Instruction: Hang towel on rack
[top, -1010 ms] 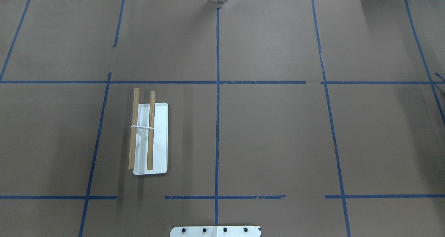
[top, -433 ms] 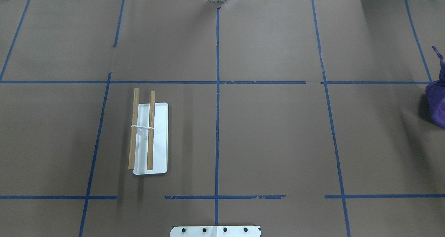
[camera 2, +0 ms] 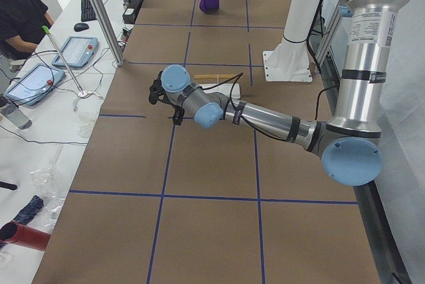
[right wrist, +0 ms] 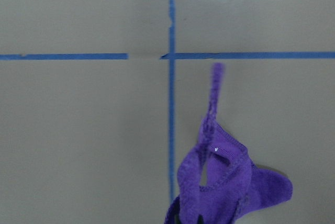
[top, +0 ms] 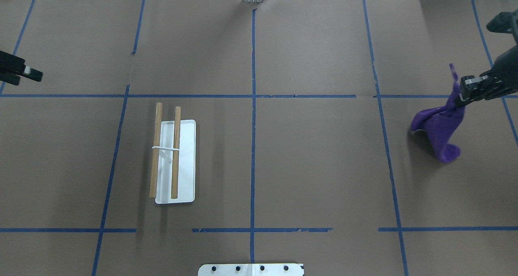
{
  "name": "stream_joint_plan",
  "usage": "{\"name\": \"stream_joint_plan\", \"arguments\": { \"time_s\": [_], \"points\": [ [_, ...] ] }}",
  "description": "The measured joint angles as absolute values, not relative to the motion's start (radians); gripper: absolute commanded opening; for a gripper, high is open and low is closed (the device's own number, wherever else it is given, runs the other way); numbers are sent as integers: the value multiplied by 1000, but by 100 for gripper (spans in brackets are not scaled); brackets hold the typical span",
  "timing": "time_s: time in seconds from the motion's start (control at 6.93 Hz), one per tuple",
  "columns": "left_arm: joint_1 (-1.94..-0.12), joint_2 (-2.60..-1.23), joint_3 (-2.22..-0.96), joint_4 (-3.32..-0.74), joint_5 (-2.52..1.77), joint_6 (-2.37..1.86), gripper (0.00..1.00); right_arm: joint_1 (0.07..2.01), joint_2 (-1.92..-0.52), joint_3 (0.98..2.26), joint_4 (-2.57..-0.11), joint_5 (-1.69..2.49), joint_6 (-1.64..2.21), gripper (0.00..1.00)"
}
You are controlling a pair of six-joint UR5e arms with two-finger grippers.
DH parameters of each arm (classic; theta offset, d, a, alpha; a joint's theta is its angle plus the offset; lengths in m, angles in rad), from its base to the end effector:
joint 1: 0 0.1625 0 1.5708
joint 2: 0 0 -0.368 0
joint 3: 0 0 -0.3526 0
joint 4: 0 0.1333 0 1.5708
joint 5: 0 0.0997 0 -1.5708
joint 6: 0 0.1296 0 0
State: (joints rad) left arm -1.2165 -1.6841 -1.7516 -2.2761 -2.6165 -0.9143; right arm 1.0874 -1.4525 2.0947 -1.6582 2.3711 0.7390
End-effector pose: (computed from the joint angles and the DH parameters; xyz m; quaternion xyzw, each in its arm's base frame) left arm 0.1493 -0.4647 0.3772 0.0747 0.5991 0.0198 0.7970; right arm -0.1772 -0.4243 0.3409 -0.0084 -0.4516 0.0071 0.8922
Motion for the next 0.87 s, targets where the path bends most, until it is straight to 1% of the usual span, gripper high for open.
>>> {"name": "stream_joint_plan", "arguments": {
  "time_s": [0.14,0.43,0.58,0.87],
  "points": [
    [-1151,-1745,-1749,-2359,-2587,-1073,100,1006,-1362,2115,-1659,2369,914,0],
    [-1003,-1889,-1740,-2397,-2456,-1283,100,852,-1171,2115,-1662,2321,1168,0],
    [-941,-1960,-1728,-2399,-2419,-1454,100,788,-1101,2111,-1661,2274,1270,0],
    [-843,-2077,-1714,-2400,-2396,-1756,100,691,-1037,2104,-1625,2180,1362,0]
  ]
}}
